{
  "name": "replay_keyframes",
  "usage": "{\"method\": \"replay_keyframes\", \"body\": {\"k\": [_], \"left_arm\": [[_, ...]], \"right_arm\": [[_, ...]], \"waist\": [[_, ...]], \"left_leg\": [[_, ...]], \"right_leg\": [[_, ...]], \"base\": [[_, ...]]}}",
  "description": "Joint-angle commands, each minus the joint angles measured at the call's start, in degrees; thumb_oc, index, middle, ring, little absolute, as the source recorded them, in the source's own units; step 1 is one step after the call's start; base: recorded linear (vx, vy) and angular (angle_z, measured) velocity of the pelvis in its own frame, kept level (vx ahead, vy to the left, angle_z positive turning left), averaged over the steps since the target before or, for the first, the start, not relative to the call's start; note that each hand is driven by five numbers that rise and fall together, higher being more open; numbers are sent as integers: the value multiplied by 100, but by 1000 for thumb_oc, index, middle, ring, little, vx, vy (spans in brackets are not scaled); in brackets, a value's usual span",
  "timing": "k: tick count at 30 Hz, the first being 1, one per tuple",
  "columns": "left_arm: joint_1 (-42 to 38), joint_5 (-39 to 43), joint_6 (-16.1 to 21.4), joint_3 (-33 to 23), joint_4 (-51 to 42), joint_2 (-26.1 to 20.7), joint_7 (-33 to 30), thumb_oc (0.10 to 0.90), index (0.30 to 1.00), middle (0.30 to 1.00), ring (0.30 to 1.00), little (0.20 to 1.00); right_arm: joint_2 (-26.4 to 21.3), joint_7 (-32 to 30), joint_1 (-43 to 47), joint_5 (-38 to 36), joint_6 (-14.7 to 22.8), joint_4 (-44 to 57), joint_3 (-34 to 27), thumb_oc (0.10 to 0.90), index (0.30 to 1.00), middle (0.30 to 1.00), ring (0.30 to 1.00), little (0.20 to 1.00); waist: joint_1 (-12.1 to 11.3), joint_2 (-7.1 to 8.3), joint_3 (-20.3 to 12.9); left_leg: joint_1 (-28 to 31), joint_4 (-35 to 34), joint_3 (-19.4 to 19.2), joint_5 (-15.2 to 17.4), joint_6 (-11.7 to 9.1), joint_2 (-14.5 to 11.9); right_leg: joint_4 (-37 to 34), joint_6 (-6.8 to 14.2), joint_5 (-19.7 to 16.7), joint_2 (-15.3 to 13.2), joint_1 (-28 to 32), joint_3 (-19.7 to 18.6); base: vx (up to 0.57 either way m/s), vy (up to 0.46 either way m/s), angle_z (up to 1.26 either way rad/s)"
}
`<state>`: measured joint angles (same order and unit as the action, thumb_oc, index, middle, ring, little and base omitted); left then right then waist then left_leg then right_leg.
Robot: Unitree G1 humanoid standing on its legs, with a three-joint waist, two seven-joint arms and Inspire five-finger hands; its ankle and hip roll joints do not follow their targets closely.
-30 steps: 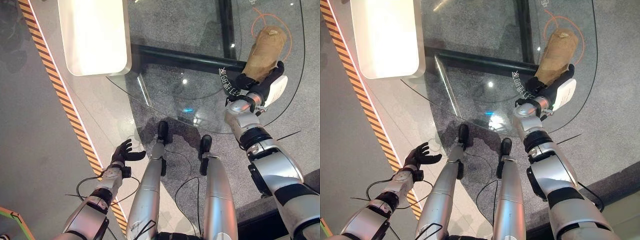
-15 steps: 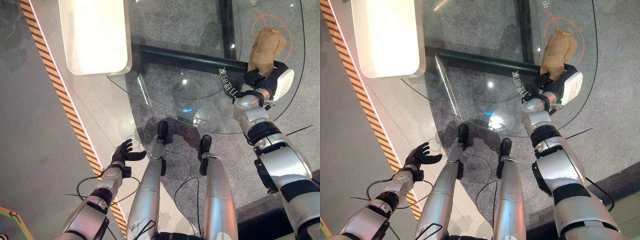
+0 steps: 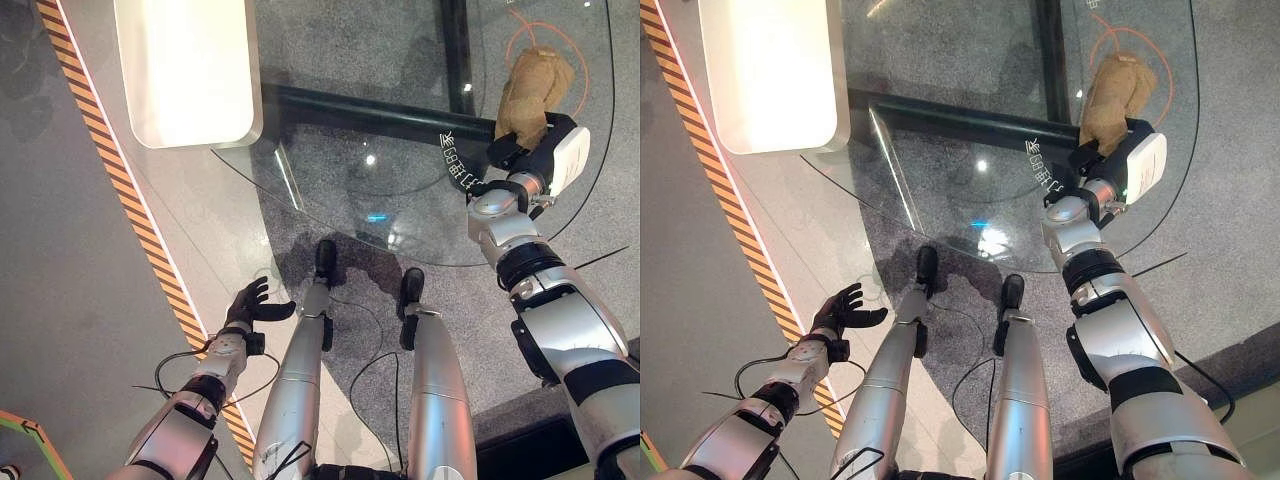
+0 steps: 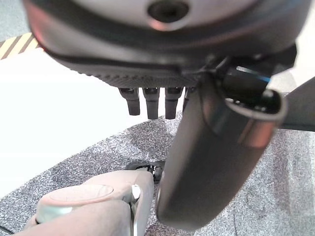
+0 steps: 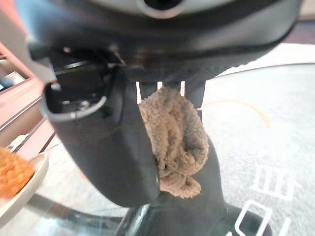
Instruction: Wipe the table with a cloth and put it in the basket.
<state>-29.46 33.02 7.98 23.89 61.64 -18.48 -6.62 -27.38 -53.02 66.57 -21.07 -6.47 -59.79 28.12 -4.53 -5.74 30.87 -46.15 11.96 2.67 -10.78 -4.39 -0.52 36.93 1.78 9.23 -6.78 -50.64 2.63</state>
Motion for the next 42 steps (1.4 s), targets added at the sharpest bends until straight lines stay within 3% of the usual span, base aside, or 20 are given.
{"method": "replay_keyframes", "body": {"k": [1, 12, 19, 30, 42], "left_arm": [[-32, 114, 21, 30, 78, -126, -52, 800, 900, 900, 900, 900], [-37, 111, -34, 87, -53, -25, -82, 800, 900, 900, 900, 900], [-20, 119, -41, 134, -106, -9, -21, 800, 900, 900, 900, 900], [9, 51, -131, 151, -299, -18, -20, 800, 900, 900, 900, 900], [-72, 1, -199, 100, -258, -109, 113, 800, 900, 900, 900, 900]], "right_arm": [[-16, 409, 677, 687, 185, 717, 606, 100, 300, 300, 300, 200], [281, 819, 890, 1598, -58, 1270, 1194, 100, 300, 300, 300, 200], [449, 1100, 881, 1709, -151, 1396, 1423, 100, 300, 300, 300, 200], [669, 2707, 716, 2390, -97, 1834, 2006, 100, 300, 300, 300, 200], [757, 4177, 529, 2839, 338, 1837, 2494, 100, 300, 300, 300, 200]], "waist": [[-135, -183, -108], [-251, -301, -108], [-320, -372, -108], [-384, -415, -108], [-416, -392, -108]], "left_leg": [[-12, 895, 72, 965, 207, 190], [39, 824, 110, 878, 223, 283], [59, 799, 140, 831, 239, 344], [41, 781, 167, 774, 242, 392], [33, 752, 193, 720, 244, 385]], "right_leg": [[-1391, 332, -1049, -351, 187, 222], [-1394, 290, -1036, -421, 223, 303], [-1408, 283, -1054, -470, 247, 339], [-1395, 291, -1072, -513, 218, 363], [-1359, 313, -1082, -516, 200, 386]], "base": [[0, 0, 0], [1, 8, 3], [9, 17, 9], [4, 0, 2], [1, -1, 1]]}}
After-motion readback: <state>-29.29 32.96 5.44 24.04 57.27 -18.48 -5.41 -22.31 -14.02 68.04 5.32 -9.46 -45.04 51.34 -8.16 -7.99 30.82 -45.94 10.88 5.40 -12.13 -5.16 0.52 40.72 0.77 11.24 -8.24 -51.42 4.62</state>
